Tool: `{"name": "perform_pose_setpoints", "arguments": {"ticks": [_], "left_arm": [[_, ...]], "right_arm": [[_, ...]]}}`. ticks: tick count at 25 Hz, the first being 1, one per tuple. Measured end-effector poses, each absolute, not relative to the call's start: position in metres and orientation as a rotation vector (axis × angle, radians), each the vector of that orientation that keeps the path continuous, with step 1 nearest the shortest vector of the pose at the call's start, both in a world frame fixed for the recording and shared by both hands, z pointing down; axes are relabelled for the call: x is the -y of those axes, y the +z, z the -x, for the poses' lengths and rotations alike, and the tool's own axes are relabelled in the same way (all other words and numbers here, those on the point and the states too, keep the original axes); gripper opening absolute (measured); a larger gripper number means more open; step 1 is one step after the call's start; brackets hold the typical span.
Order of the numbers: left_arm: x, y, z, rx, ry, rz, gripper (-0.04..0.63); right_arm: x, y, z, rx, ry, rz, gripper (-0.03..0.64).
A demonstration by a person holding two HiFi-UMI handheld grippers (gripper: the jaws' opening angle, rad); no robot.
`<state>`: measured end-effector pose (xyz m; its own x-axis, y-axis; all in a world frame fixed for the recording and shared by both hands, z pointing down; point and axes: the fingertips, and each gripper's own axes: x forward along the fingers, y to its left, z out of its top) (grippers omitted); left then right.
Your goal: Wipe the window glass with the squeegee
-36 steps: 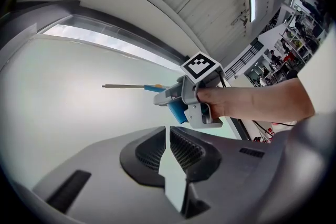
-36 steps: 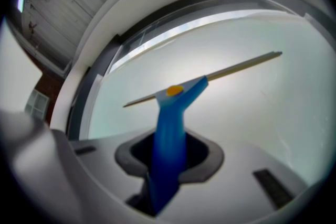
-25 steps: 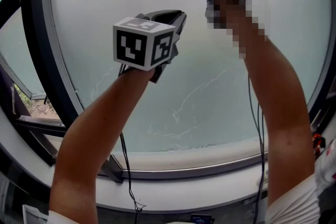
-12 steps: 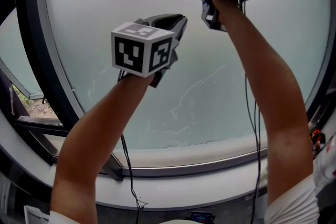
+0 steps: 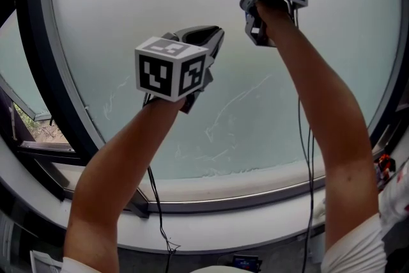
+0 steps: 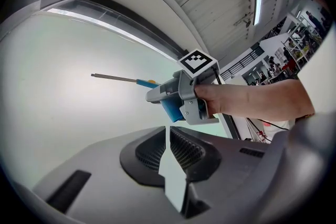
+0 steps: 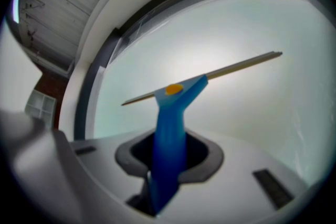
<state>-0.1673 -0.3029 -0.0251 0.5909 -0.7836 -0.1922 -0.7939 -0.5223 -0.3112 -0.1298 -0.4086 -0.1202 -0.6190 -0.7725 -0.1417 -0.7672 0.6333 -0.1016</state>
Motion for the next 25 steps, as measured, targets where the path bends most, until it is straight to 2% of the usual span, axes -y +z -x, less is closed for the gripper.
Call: {"name": "perform_pose_setpoints", "arguments": {"ticks": [25], "left_arm": [[0.303, 0.038, 0.164, -1.267, 0.039, 2.593, 0.048]], "right_arm": [[0.406, -0.052, 0.133, -2.748, -0.079, 1.318, 0.104]]}}
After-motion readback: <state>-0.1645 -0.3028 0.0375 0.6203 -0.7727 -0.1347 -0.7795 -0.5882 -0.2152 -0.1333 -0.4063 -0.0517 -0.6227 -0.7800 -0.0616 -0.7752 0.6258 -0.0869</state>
